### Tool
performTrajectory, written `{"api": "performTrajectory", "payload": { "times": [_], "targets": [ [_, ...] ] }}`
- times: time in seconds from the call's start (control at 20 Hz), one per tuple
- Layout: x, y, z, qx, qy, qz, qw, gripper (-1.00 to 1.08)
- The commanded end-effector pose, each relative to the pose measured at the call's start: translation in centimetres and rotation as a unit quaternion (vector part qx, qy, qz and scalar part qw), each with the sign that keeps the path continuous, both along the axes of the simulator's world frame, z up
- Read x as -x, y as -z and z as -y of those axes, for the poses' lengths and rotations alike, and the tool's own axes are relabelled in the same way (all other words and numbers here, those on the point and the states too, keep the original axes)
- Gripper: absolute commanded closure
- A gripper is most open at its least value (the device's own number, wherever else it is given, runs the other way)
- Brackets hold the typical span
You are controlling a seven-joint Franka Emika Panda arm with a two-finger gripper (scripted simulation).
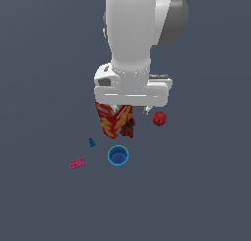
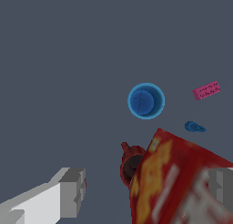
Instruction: Pick up a designated object from a clutter of objects.
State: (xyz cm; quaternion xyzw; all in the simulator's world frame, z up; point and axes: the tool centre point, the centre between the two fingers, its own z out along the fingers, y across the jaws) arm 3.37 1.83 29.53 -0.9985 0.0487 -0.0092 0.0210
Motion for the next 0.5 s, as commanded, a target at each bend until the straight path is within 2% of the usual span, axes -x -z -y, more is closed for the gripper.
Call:
{"api": "performTrajectory", "payload": {
  "times": [0.0,0.25,0.45],
  "targets": [
    [-0.9,1.1,1.2,-0.003,0.034,-0.002,0.9994,-0.92],
    [-3.2,4.1,4.4,-0.009,0.123,-0.008,0.9923,-0.92],
    [-5.0,7.2,7.7,-0.012,0.206,-0.012,0.9784,-0.92]
  ]
}}
